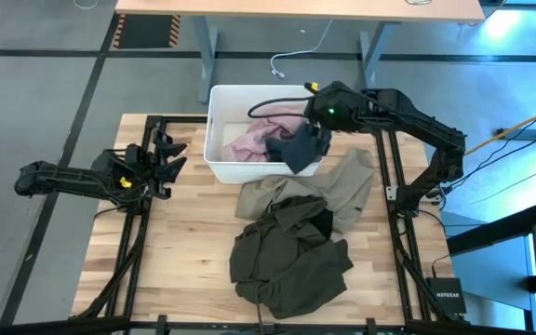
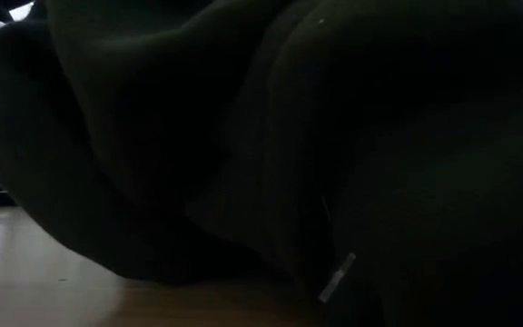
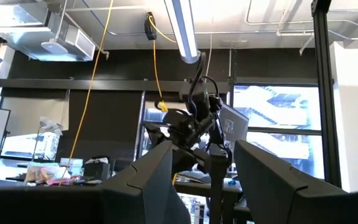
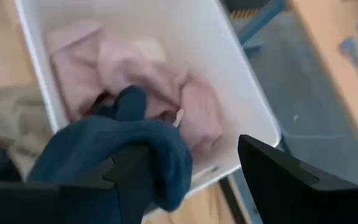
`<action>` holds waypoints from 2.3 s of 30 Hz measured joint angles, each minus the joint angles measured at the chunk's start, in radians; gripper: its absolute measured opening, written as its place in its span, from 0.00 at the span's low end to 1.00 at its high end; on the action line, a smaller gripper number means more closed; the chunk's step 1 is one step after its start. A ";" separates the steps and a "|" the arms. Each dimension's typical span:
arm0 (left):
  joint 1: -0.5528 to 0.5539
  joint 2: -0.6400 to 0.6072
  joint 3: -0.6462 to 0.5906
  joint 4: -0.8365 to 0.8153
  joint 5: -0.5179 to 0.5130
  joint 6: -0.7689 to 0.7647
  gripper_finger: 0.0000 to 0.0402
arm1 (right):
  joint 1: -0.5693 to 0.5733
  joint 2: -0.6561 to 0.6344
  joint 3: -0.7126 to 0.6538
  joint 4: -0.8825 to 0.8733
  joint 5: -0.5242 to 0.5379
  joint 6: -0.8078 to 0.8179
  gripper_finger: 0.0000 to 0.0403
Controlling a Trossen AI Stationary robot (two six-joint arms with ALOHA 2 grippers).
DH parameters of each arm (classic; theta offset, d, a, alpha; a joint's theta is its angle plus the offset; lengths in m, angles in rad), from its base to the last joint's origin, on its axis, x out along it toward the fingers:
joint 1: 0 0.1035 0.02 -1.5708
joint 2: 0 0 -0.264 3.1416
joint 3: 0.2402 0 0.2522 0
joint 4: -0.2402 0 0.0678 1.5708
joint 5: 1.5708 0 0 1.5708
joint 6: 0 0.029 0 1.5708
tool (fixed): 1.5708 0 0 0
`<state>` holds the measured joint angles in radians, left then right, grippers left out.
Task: Sort clothes
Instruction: Put the blue towel into the white bin, then put the gray sweater into the white bin
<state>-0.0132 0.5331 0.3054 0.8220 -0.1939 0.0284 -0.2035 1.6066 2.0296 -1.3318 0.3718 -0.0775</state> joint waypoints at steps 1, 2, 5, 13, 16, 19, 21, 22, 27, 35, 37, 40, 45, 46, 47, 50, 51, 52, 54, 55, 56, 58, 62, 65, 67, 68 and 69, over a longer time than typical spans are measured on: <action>0.000 0.000 0.000 0.000 0.000 0.000 0.42 | 0.000 0.000 0.000 -0.009 -0.017 0.003 0.60; 0.000 0.000 0.000 0.000 0.000 0.000 0.42 | 0.000 0.000 0.000 -0.015 -0.028 0.005 0.60; 0.000 0.000 0.000 0.000 0.000 -0.002 0.42 | 0.000 -0.005 0.000 -0.019 -0.034 0.006 0.60; 0.000 0.000 0.000 0.000 0.000 -0.002 0.42 | -0.007 -0.011 0.001 0.137 -0.013 -0.008 0.60; 0.000 0.000 0.000 0.000 0.000 -0.002 0.42 | 0.001 -0.012 0.001 0.112 -0.210 -0.006 0.60; 0.000 0.000 0.000 0.000 0.000 -0.002 0.42 | 0.040 -0.012 -0.006 0.036 -0.381 0.006 0.60; 0.000 0.000 0.000 0.000 0.000 -0.002 0.42 | 0.086 -0.012 -0.022 -0.003 -0.412 0.021 0.60; 0.000 0.000 0.000 0.000 0.000 -0.002 0.42 | 0.114 -0.012 -0.034 -0.019 -0.413 0.032 0.60; 0.000 0.000 0.000 0.001 0.000 -0.006 0.42 | 0.281 -0.012 -0.142 0.020 -0.410 0.097 0.60; 0.000 0.000 0.000 0.001 0.000 -0.006 0.42 | 0.501 -0.010 -0.377 0.188 -0.411 0.096 0.60; 0.000 0.000 0.000 0.000 0.000 -0.006 0.42 | 0.535 -0.010 -0.433 0.241 -0.410 0.096 0.60; 0.000 0.000 0.000 0.000 0.000 -0.006 0.42 | 0.576 -0.010 -0.512 0.324 -0.401 0.096 0.60; 0.000 0.000 0.000 0.001 0.000 -0.022 0.42 | 0.641 -0.010 -0.620 0.431 -0.416 0.123 0.60; 0.000 0.000 0.000 0.001 0.000 -0.023 0.42 | 0.657 -0.010 -0.635 0.451 -0.418 0.123 0.60; 0.000 0.000 0.000 0.001 0.000 -0.023 0.42 | 0.673 -0.010 -0.649 0.472 -0.418 0.122 0.60; 0.000 0.000 0.000 0.001 0.000 -0.022 0.42 | 0.711 -0.010 -0.689 0.564 -0.401 0.111 0.60; 0.000 0.000 0.000 0.000 0.000 -0.022 0.42 | 0.719 -0.009 -0.702 0.594 -0.390 0.103 0.60; 0.000 0.000 0.000 0.001 0.000 -0.022 0.42 | 0.726 -0.005 -0.713 0.623 -0.378 0.097 0.60; 0.000 0.000 0.000 0.000 0.000 -0.025 0.42 | 0.736 0.006 -0.739 0.674 -0.350 0.089 0.60; 0.000 0.000 0.000 0.000 0.000 -0.027 0.42 | 0.736 0.015 -0.749 0.686 -0.341 0.080 0.60; 0.000 0.000 0.000 0.000 0.000 -0.027 0.42 | 0.736 0.025 -0.756 0.695 -0.327 0.071 0.60; 0.000 0.000 0.000 0.000 0.000 -0.029 0.42 | 0.734 0.048 -0.760 0.691 -0.288 0.065 0.60; 0.000 0.000 0.000 -0.001 0.000 -0.029 0.42 | 0.720 0.077 -0.760 0.687 -0.190 -0.013 0.60; 0.000 0.000 0.000 0.000 0.000 -0.029 0.42 | 0.720 0.077 -0.760 0.690 -0.031 -0.098 0.60; 0.000 0.000 0.000 0.000 0.000 -0.029 0.42 | 0.721 0.077 -0.760 0.690 0.072 -0.163 0.60; 0.000 0.000 0.000 0.000 0.000 -0.029 0.42 | 0.721 0.077 -0.760 0.688 0.097 -0.194 0.60; 0.000 0.000 0.000 0.000 0.000 -0.029 0.42 | 0.720 0.077 -0.760 0.688 0.097 -0.216 0.60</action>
<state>-0.0135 0.5329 0.3054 0.8223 -0.1940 -0.0002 0.5162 1.6836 1.2697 -0.6442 0.4688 -0.2934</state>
